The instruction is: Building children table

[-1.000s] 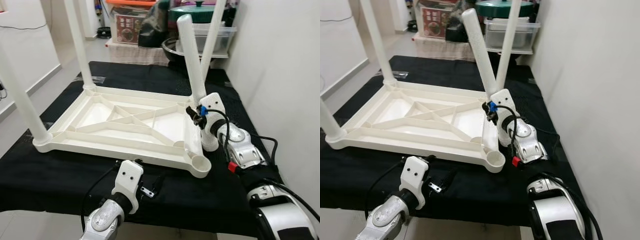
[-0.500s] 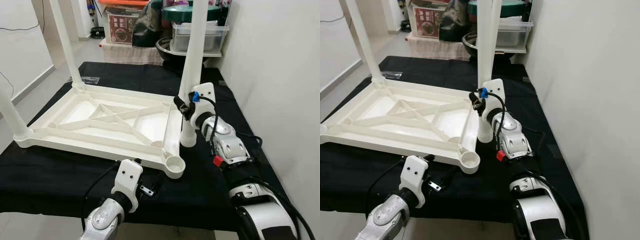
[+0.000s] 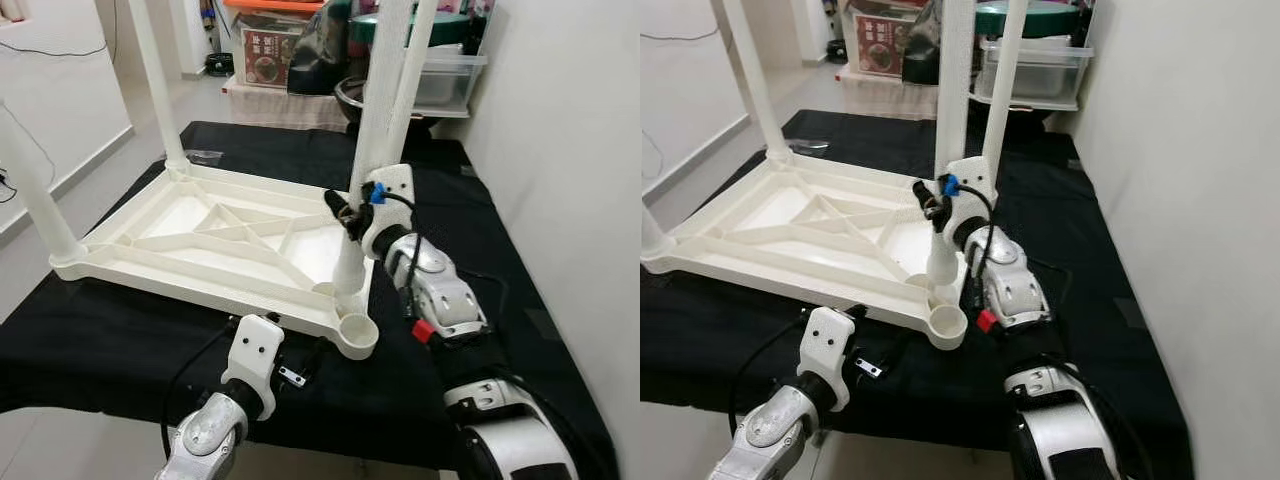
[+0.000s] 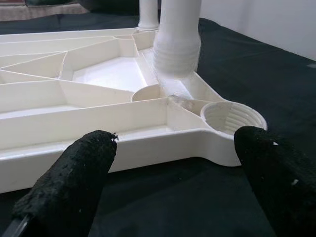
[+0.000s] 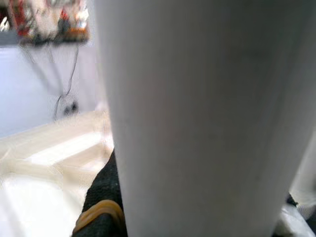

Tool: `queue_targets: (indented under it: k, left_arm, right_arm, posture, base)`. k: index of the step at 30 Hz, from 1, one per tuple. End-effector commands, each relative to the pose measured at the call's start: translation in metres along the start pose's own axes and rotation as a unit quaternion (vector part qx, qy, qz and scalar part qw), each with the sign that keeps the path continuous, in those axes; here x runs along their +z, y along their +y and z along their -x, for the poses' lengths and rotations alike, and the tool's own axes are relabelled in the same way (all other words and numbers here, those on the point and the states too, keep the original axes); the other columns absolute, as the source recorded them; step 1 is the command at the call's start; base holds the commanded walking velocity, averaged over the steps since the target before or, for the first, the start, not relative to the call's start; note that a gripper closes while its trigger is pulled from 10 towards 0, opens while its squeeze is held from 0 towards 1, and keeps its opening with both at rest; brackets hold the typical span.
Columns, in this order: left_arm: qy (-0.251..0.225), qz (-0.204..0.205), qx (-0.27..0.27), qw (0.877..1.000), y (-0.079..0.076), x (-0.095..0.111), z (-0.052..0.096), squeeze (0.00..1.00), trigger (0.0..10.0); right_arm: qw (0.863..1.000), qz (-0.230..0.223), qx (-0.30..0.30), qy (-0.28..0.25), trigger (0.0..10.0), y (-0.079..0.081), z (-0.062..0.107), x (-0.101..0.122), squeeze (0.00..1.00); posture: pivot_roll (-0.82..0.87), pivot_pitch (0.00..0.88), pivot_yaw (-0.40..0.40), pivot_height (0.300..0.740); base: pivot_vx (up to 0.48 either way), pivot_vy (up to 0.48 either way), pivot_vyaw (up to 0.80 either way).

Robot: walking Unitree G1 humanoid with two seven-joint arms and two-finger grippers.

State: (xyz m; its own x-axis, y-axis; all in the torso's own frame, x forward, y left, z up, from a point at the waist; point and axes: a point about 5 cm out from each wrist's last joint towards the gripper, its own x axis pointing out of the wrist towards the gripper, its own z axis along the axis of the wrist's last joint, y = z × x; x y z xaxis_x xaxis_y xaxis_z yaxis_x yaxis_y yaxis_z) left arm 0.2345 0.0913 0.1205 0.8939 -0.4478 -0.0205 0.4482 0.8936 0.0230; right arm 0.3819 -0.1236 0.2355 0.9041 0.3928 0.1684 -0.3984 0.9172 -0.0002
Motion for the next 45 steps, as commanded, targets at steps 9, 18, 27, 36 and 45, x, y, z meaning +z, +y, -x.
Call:
queue_targets:
  k: [9, 18, 27, 36, 45]
  left_arm:
    - [0.004, -0.007, -0.008, 1.000, -0.003, -0.003, 0.006, 0.00, 10.0]
    - [0.010, -0.003, -0.009, 1.000, 0.000, -0.002, 0.015, 0.00, 10.0]
    - [0.022, 0.001, 0.001, 1.000, 0.004, -0.004, 0.025, 0.00, 10.0]
    - [0.025, -0.003, 0.001, 1.000, 0.005, 0.000, 0.031, 0.00, 10.0]
    - [0.031, -0.005, -0.002, 1.000, 0.004, 0.005, 0.042, 0.00, 10.0]
  right_arm:
    - [0.980, -0.043, 0.191, -0.019, 10.0, -0.022, 0.014, 0.026, 0.00]
    - [0.921, -0.024, 0.389, 0.027, 10.0, -0.023, 0.042, 0.015, 0.00]
    - [0.900, 0.018, 0.433, 0.048, 10.0, -0.020, 0.046, 0.008, 0.00]
    - [0.872, 0.030, 0.485, 0.064, 10.0, -0.007, 0.045, 0.001, 0.00]
    - [0.836, 0.019, 0.544, 0.072, 10.0, 0.001, 0.043, 0.000, 0.00]
  posture:
    - [0.08, 0.000, -0.082, 0.740]
    - [0.10, 0.000, -0.074, 0.740]
    - [0.12, 0.000, -0.071, 0.740]
    - [0.14, 0.023, -0.063, 0.740]
    - [0.16, 0.070, -0.057, 0.740]
  base:
    - [0.000, 0.000, 0.00]
    - [0.000, 0.000, 0.00]
    - [0.000, 0.000, 0.00]
    - [0.000, 0.000, 0.00]
    - [0.000, 0.000, 0.00]
